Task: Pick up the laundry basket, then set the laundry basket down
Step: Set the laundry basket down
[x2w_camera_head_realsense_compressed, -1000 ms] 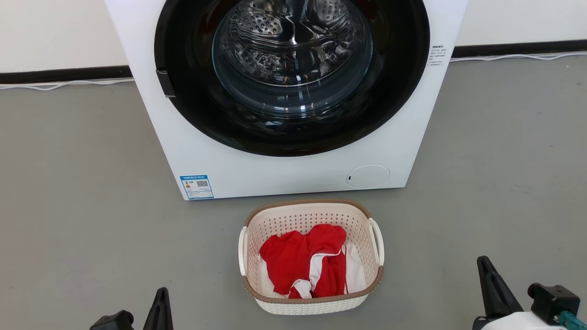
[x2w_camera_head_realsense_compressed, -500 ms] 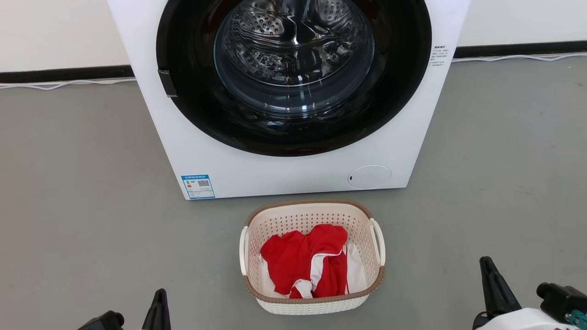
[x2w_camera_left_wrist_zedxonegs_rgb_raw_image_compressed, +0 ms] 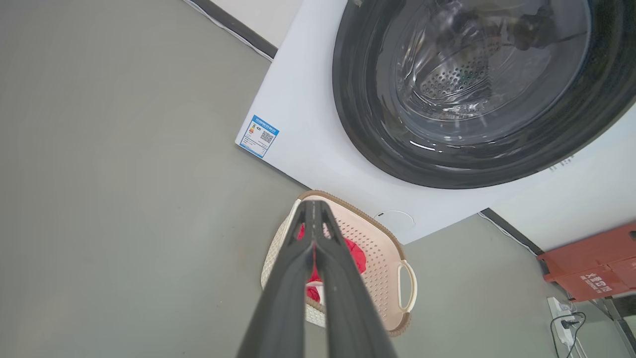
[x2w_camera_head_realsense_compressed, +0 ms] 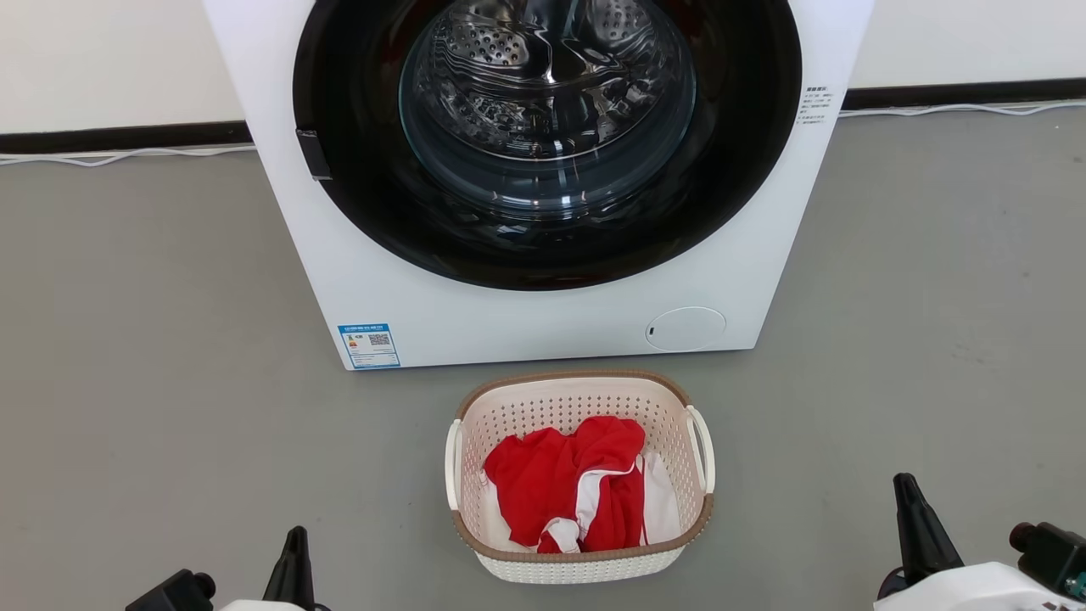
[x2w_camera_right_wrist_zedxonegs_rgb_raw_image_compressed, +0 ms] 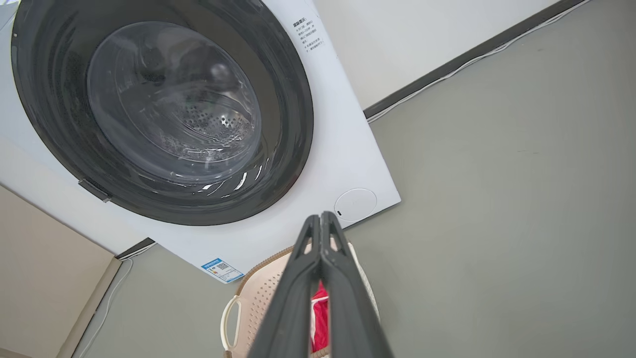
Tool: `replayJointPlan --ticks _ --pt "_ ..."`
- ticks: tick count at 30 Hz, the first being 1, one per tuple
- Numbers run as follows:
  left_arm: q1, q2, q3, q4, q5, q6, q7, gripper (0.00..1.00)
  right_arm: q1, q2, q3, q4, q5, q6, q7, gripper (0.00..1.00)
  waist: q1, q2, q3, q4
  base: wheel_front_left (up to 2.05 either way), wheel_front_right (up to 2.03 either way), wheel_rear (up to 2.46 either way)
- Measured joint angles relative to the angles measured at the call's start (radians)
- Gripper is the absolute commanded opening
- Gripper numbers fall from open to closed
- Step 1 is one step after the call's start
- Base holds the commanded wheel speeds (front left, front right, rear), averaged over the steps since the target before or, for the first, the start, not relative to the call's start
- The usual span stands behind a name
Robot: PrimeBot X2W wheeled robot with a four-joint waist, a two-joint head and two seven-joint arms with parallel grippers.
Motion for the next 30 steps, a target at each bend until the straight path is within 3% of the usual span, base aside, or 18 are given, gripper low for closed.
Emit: replayJointPlan --ticks 30 --pt "-0.026 -0.006 0.036 -0.016 -0.295 -0.052 0.083 0.00 -0.016 0.027 -0.025 -0.026 0.331 0.000 0.088 0.00 -0.0001 0.0000 -0.004 0.009 0.00 0.00 0.00"
